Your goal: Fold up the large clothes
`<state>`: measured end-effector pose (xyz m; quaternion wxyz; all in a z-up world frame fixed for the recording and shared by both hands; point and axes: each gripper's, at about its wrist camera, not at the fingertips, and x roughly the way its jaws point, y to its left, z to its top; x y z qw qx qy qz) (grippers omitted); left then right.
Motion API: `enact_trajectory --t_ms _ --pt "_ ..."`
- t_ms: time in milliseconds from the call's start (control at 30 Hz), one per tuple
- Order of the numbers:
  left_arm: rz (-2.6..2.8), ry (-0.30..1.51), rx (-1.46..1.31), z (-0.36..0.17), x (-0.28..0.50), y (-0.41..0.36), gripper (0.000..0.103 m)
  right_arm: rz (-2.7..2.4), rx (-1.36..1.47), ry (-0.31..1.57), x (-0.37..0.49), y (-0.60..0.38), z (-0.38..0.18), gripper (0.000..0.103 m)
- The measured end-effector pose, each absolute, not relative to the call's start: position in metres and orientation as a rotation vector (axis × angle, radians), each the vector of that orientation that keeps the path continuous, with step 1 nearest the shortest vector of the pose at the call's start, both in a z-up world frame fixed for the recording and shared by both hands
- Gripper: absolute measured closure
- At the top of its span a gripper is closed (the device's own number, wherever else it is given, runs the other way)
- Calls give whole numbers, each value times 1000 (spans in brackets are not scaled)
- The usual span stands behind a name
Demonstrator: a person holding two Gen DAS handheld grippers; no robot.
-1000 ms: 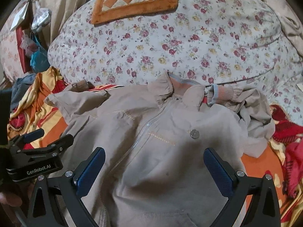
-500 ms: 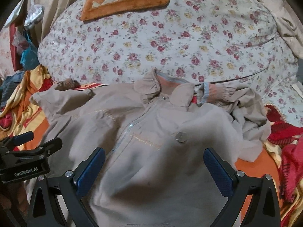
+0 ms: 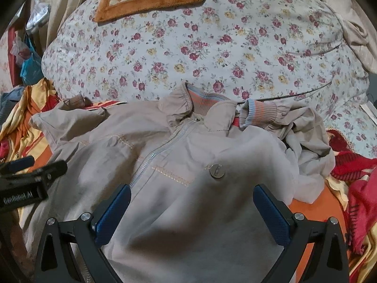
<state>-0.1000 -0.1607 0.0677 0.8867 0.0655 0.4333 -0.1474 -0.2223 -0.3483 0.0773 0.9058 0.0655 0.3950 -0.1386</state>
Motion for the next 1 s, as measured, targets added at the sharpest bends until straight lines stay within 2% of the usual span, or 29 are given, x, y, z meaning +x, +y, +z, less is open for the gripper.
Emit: enact_trajectory --t_ms 1000 --pt "-231 908 108 61 -77 -135 1 -271 141 847 -215 -345 65 0"
